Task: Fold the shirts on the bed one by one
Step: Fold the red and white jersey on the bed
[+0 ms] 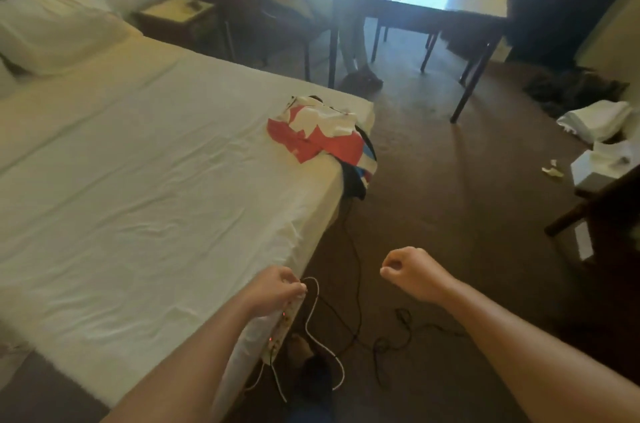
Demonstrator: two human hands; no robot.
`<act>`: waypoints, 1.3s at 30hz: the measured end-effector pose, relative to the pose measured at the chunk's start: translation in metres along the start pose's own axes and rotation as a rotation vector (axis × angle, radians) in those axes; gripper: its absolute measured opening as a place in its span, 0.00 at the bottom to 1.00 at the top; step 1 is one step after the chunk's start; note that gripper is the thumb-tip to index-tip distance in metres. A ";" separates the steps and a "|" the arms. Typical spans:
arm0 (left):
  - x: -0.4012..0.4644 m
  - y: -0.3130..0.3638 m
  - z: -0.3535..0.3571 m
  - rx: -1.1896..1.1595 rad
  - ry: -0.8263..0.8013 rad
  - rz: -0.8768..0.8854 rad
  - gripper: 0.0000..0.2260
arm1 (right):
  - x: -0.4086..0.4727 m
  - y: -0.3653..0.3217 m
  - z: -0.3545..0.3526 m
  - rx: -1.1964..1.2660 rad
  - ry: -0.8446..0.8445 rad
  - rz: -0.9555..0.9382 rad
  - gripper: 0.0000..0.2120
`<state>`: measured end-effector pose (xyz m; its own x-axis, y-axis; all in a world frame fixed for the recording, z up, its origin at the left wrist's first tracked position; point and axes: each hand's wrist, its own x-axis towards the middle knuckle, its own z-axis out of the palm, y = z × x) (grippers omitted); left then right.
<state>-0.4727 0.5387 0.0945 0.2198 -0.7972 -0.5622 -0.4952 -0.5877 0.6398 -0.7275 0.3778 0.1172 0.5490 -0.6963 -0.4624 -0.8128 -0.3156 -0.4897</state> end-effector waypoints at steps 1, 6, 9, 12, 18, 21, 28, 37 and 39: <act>0.018 0.000 -0.016 0.004 0.011 -0.009 0.07 | 0.023 -0.007 -0.008 -0.003 0.002 -0.016 0.05; 0.102 0.020 -0.094 0.048 0.092 -0.011 0.09 | 0.129 -0.046 -0.045 -0.010 -0.037 -0.063 0.04; 0.135 0.044 -0.133 0.081 0.085 0.008 0.10 | 0.182 -0.076 -0.064 -0.048 -0.048 -0.115 0.06; 0.167 0.064 -0.176 0.110 0.056 0.024 0.09 | 0.231 -0.101 -0.076 -0.090 -0.086 -0.175 0.07; 0.229 0.095 -0.258 0.165 0.131 0.015 0.13 | 0.330 -0.144 -0.097 -0.196 -0.159 -0.312 0.07; 0.269 0.093 -0.291 0.152 0.174 -0.034 0.12 | 0.391 -0.160 -0.105 -0.224 -0.198 -0.345 0.05; 0.392 0.076 -0.352 0.073 0.224 -0.230 0.08 | 0.561 -0.185 -0.133 -0.231 -0.291 -0.332 0.10; 0.549 0.093 -0.408 0.178 0.147 -0.326 0.15 | 0.771 -0.195 -0.163 -0.287 -0.382 -0.139 0.09; 0.577 0.094 -0.413 0.181 0.127 -0.321 0.17 | 0.805 -0.198 -0.165 -0.303 -0.380 -0.113 0.12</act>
<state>-0.0452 -0.0333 0.0466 0.4842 -0.5941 -0.6424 -0.5224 -0.7852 0.3324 -0.1568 -0.2262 -0.0361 0.6234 -0.3804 -0.6831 -0.7332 -0.5878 -0.3418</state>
